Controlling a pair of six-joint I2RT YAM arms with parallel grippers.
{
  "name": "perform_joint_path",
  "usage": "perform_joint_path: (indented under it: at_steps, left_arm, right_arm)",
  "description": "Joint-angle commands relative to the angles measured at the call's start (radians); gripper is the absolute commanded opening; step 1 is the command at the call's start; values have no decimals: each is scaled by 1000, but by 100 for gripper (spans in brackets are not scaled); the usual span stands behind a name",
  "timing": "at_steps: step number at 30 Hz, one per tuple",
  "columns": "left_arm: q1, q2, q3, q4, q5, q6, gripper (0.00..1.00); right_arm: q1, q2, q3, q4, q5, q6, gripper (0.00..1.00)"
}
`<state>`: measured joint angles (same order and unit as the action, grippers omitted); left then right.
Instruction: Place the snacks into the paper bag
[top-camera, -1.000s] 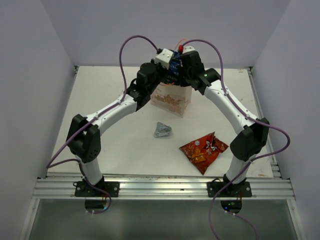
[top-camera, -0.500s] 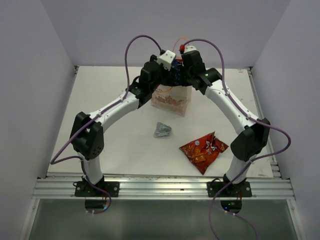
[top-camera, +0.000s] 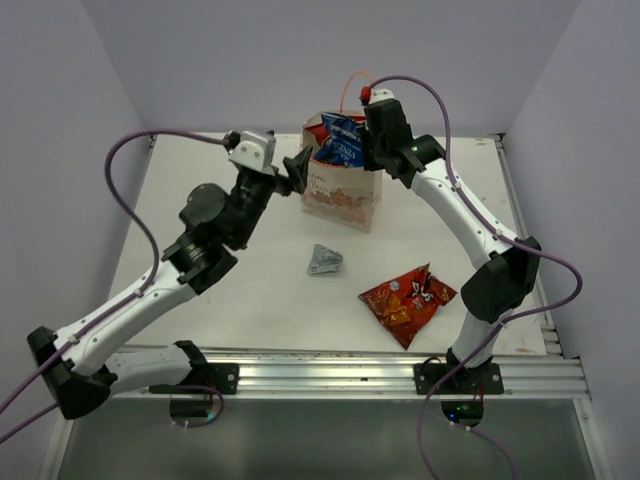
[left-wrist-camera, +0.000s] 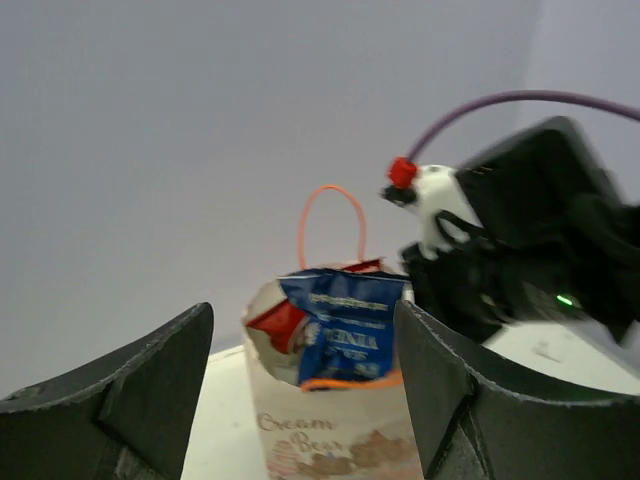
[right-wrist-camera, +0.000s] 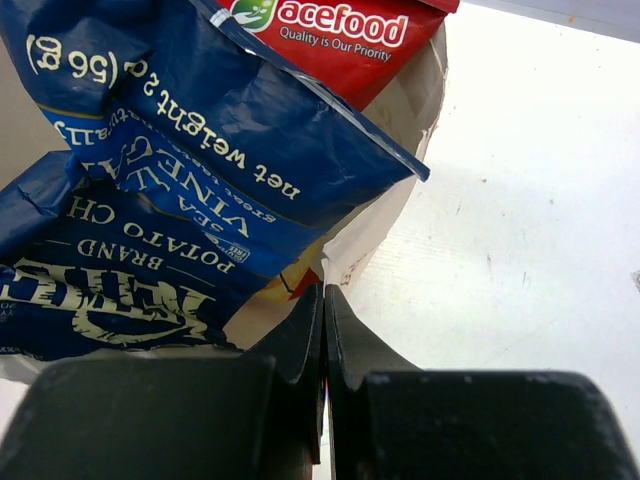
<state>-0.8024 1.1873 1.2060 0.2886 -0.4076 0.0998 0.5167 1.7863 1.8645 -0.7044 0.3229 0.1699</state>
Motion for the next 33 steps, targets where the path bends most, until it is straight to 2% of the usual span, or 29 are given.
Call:
perform_joint_path:
  at_steps: [1,2,4,5,7,10,13,18,24,27,33]
  left_arm:
    - [-29,-61,-175,-141,222,-151,76]
    - [-31,-51,-198,-235,293,-175,77]
    - [-31,-16,-250,-285,494,-208,78]
    - [-32,30,-264,-336,541,-230,80]
    - [-32,75,-295,-329,649,-259,80]
    - [-35,153,-312,-258,725,-268,82]
    - [-44,250,-281,-232,806,-267,93]
    - [-95,389,-238,-137,852,-281,96]
    - [-172,547,-119,-129,868,-273,96]
    - [-208,603,-103,-134,808,-255,96]
    - [-256,641,-115,-106,601,-233,96]
  right_arm:
    - [5,-24,51,5,1,-4,0]
    - [5,-27,50,5,2,-6,0]
    - [5,-28,44,3,2,-6,0]
    - [5,-31,41,3,2,-4,0]
    - [5,-34,38,2,1,-3,0]
    - [5,-39,38,-3,-1,0,0]
    - [5,-48,35,-6,-4,0,0]
    - [5,-56,32,-12,-4,-1,0]
    - [5,-70,21,-15,1,-7,0]
    - [6,-76,16,-15,1,-6,0]
    - [5,-91,-10,-7,-1,-7,0]
